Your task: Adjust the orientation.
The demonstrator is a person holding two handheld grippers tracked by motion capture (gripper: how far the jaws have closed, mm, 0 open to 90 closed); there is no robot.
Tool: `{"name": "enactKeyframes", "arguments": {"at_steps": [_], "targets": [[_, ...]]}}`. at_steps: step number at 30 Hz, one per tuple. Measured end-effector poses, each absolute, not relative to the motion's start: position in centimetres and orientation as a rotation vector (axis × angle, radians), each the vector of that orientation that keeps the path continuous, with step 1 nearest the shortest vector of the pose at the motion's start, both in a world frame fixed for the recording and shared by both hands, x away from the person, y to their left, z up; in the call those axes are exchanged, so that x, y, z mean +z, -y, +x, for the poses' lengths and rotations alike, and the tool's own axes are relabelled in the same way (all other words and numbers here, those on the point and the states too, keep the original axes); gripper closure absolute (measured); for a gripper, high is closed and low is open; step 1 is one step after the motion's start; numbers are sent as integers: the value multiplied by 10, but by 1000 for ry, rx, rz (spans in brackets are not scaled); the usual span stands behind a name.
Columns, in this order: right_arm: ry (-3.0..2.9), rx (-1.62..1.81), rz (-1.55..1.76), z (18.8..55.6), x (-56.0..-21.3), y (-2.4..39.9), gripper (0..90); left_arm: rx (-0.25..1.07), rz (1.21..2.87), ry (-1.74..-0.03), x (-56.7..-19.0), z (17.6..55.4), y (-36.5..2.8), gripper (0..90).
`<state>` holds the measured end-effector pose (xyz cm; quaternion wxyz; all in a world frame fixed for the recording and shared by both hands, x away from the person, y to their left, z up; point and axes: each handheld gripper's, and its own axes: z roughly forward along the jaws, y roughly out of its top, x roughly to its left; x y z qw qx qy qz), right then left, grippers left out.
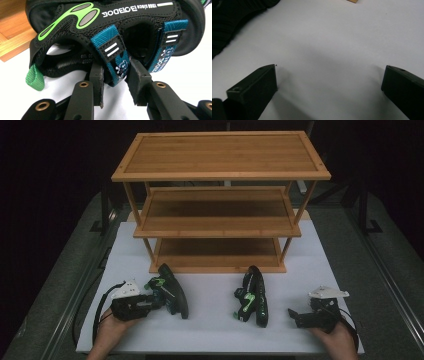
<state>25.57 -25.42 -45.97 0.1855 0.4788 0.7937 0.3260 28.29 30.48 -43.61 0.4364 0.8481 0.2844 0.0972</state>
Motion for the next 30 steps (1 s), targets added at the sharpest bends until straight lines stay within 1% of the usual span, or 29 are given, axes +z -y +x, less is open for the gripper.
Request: {"name": "enactKeyframes", "arguments": {"at_steps": [7,13,29,30], "targets": [[-2236,919,1348,256,-460,254,0,271,2103,-671,-424,285,-297,700],[-2236,920,1346,256,-460,254,0,284,2115,-644,-412,294,-281,717],[-2236,921,1346,256,-460,254,0,238,2149,-628,-399,318,-248,755],[-2236,921,1346,256,-460,254,0,221,2144,-632,-400,322,-242,759]]}}
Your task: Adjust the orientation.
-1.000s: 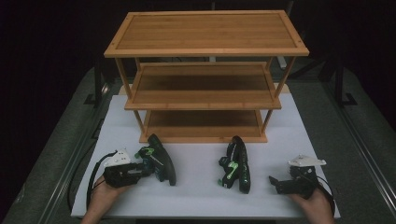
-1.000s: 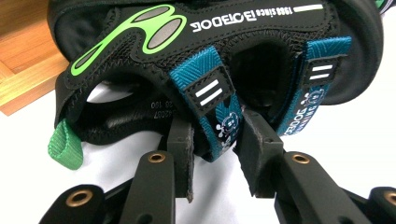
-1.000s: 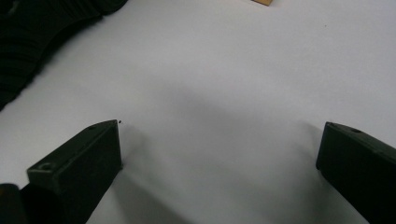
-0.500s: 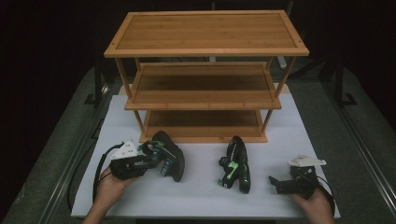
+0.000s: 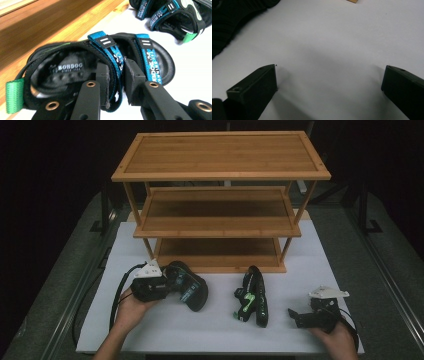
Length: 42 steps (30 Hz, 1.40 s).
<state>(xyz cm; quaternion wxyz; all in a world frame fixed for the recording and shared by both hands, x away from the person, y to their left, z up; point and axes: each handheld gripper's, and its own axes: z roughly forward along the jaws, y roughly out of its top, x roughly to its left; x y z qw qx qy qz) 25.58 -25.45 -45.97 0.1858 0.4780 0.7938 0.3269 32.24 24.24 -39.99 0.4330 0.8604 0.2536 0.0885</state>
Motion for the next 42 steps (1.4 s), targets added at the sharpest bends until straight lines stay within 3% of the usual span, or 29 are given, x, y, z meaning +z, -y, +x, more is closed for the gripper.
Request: {"name": "enactKeyframes", "arguments": {"at_steps": [10,16,20,30,38,40,42], "targets": [[-2236,922,1348,256,-460,254,0,197,2150,-647,-401,333,-232,770],[-2236,922,1348,256,-460,254,0,246,2125,-618,-393,327,-234,593],[-2235,922,1347,256,-460,254,0,279,2094,-603,-380,321,-241,558],[-2236,921,1345,256,-460,255,0,388,2062,-661,-357,333,-269,576],[-2235,923,1345,256,-460,255,0,385,2090,-701,-362,355,-271,616],[-2235,923,1345,256,-460,255,0,371,2105,-707,-367,362,-270,663],[-2235,923,1346,256,-460,255,0,365,2126,-710,-369,365,-269,776]]}}
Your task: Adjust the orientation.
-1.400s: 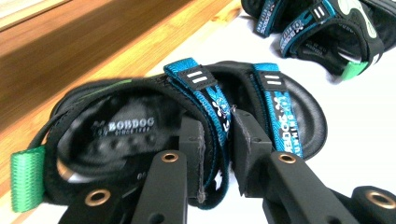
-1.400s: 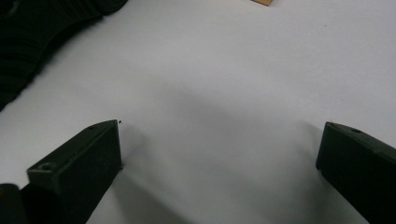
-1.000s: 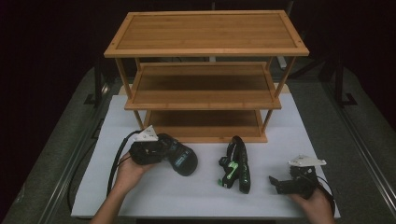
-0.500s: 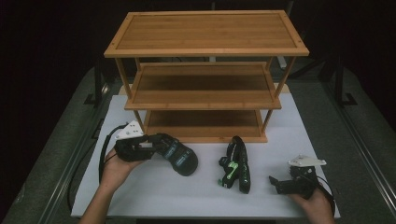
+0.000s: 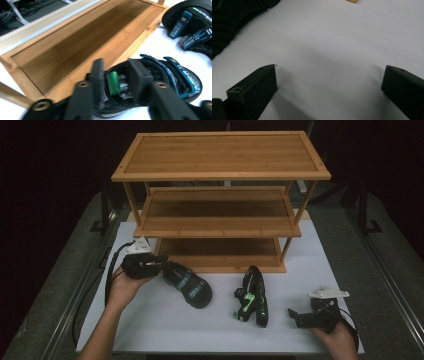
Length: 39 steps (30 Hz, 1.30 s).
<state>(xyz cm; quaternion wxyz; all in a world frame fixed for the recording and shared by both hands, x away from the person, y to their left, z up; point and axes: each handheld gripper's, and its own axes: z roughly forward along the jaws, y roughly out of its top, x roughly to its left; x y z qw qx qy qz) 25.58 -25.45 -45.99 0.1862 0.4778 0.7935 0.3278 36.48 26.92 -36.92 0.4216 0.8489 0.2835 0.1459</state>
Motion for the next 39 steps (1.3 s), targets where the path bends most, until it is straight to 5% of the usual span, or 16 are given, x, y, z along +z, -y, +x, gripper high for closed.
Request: {"name": "enactKeyframes", "arguments": {"at_steps": [6,33,39], "targets": [[-2234,923,1346,256,-460,255,0,349,2134,-716,-368,367,-270,878],[-2235,921,1346,256,-460,254,0,229,2155,-733,-371,274,-291,879],[-2234,921,1346,256,-460,254,0,253,2098,-722,-364,273,-299,731]]}}
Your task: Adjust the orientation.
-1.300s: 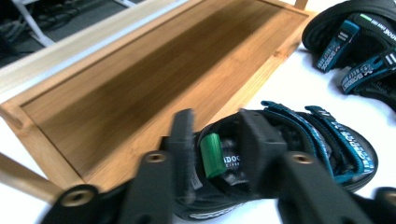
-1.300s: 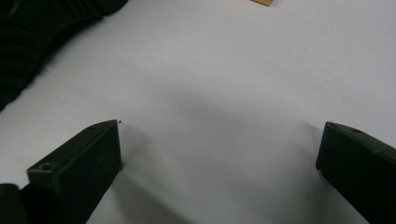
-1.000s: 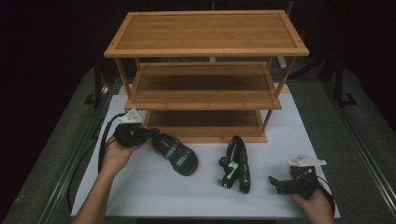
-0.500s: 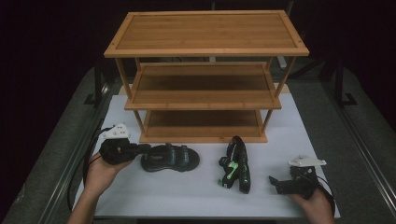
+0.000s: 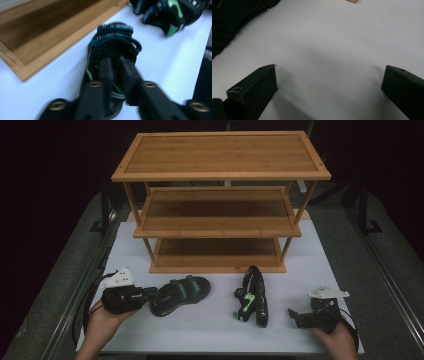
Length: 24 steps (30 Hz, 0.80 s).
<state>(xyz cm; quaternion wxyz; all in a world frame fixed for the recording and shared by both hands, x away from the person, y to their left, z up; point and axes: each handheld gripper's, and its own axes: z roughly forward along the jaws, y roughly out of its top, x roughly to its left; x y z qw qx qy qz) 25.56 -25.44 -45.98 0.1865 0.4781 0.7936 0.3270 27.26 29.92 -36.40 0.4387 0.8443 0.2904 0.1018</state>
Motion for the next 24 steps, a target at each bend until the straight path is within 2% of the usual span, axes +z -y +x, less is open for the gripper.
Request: {"name": "enactKeyframes", "arguments": {"at_steps": [2,4,8,16,24], "targets": [[-2234,921,1346,256,-460,254,0,282,2095,-715,-358,272,-304,706],[-2234,921,1347,256,-460,254,0,300,2084,-717,-353,272,-311,723],[-2234,921,1346,256,-460,254,0,304,2096,-760,-357,281,-325,900],[-2235,921,1344,256,-460,254,0,214,2145,-871,-407,313,-329,900],[-2234,921,1341,256,-460,255,0,211,2254,-819,-420,316,-314,900]]}}
